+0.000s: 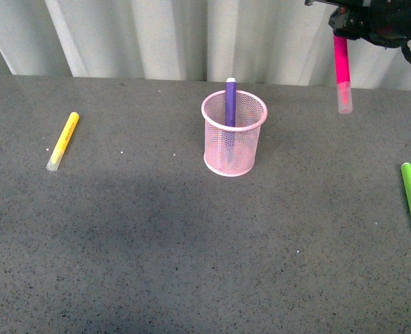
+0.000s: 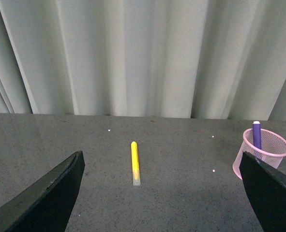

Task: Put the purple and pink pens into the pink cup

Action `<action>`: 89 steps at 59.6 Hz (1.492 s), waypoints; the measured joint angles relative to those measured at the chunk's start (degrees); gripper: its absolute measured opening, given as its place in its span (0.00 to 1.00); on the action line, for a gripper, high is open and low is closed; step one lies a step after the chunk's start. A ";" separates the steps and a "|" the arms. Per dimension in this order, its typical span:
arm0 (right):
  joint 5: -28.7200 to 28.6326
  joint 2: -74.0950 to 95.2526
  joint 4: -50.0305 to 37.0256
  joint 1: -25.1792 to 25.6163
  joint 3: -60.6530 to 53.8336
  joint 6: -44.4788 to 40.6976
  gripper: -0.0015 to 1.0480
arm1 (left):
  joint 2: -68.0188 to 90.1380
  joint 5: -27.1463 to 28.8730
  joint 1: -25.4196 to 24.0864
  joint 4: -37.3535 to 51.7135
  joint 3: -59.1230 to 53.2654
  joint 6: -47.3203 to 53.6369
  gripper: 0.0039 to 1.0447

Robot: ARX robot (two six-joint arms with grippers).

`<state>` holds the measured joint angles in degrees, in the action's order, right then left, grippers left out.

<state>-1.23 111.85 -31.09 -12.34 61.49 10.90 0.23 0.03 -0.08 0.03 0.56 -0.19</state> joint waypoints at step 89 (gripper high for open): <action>-19.71 9.99 -45.00 -6.27 -11.50 -7.10 0.11 | 0.00 0.00 0.00 0.00 0.00 0.02 0.94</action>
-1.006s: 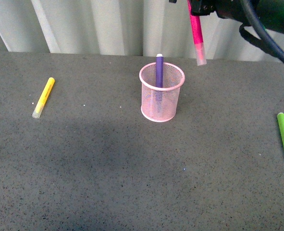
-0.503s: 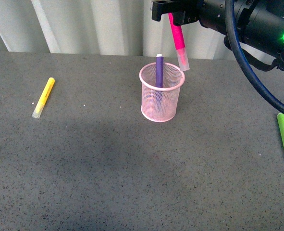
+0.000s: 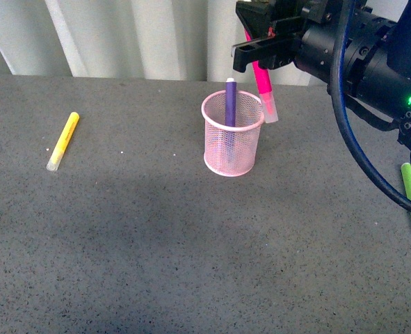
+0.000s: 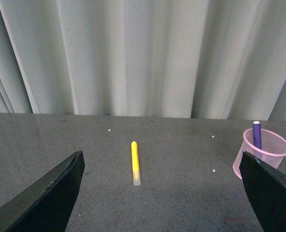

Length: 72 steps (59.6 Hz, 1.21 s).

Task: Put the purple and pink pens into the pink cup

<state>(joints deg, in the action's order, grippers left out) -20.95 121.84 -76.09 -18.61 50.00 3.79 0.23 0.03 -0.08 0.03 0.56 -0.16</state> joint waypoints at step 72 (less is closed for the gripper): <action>0.26 10.95 -0.24 -3.23 10.64 2.45 0.11 | 0.00 0.00 0.00 0.00 0.00 0.00 0.94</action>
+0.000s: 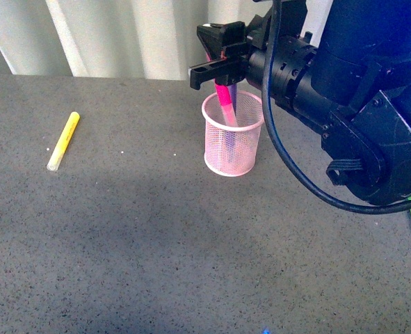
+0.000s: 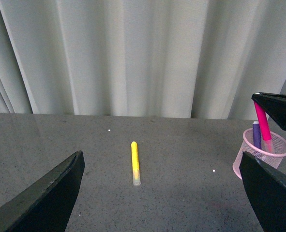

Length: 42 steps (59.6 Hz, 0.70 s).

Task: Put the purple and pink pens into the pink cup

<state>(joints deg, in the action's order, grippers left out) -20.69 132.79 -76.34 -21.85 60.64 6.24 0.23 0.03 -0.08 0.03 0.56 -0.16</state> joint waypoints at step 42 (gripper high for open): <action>1.31 -6.10 0.20 1.55 -2.56 0.02 0.93 | 0.00 0.00 0.00 0.00 0.00 0.00 0.94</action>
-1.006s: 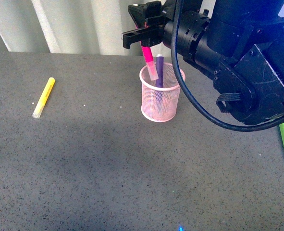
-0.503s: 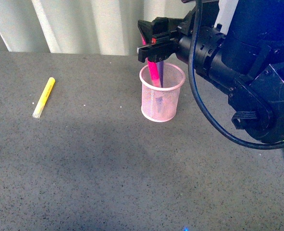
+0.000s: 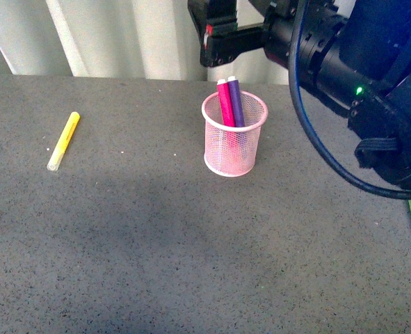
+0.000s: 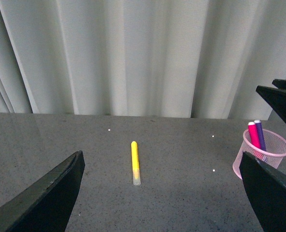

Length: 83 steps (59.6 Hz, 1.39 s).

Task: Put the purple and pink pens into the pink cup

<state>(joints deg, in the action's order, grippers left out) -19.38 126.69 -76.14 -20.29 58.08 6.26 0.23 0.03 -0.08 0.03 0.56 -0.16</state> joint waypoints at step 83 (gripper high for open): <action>13.03 -95.82 50.77 26.95 -53.05 -6.10 0.03 | -0.04 -0.02 0.00 0.00 0.00 0.00 0.94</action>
<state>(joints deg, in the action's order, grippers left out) -6.35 30.87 -25.36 6.66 5.04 0.16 0.19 0.01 -0.08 0.03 0.56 -0.16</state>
